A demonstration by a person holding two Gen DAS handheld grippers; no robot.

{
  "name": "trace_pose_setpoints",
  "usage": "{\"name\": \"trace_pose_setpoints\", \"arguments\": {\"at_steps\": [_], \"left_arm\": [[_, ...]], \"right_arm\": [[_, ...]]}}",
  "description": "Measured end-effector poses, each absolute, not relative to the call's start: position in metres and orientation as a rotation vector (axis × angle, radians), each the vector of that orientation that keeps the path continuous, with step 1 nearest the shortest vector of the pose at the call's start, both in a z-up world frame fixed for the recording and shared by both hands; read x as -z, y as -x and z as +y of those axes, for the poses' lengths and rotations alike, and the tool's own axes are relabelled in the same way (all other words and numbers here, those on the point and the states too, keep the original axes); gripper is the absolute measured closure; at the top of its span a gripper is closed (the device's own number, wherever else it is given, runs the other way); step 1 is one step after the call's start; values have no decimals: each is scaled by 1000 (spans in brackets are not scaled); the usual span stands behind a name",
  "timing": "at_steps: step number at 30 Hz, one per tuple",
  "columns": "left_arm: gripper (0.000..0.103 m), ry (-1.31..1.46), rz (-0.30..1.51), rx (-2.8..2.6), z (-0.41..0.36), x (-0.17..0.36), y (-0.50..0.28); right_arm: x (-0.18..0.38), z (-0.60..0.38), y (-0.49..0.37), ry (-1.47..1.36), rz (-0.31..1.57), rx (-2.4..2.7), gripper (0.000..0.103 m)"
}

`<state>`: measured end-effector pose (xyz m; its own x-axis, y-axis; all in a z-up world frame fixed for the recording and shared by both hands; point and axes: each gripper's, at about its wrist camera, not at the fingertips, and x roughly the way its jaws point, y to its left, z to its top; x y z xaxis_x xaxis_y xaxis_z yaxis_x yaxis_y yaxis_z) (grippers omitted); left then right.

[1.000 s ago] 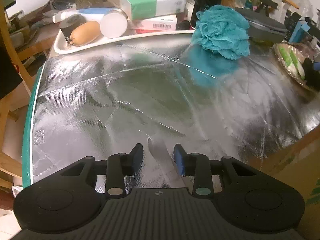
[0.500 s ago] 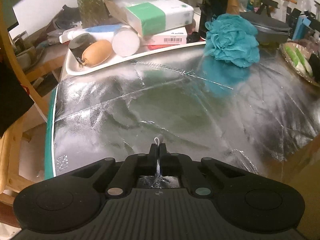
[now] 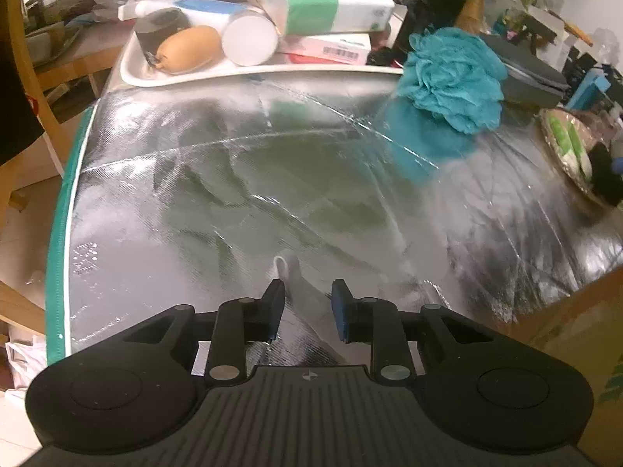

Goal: Organize soft objects
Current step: 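Grasp the white string on the foil with the left gripper, then move the right gripper to the teal mesh sponge and grasp it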

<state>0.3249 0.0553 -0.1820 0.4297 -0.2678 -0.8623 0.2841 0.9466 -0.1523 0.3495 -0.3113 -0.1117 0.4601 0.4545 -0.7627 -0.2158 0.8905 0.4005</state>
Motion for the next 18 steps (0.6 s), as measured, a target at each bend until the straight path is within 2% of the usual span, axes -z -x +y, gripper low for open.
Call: {"name": "trace_pose_setpoints", "arguments": {"at_steps": [5,9,11,18], "left_arm": [[76,-40,1045,336,52,182,-321],[95,-132,1008,299,44,183,-313],[100,-147,998,282,44,183,-313],[102,-111,969,281,50,182,-315]], "right_arm": [[113,-311,-352,-263,1010,-425,0],[116,-307,-361,-245,1006,-425,0],[118,-304,-366,-233,1001,-426,0],[122,-293,-384,-161,957,-436,0]]}}
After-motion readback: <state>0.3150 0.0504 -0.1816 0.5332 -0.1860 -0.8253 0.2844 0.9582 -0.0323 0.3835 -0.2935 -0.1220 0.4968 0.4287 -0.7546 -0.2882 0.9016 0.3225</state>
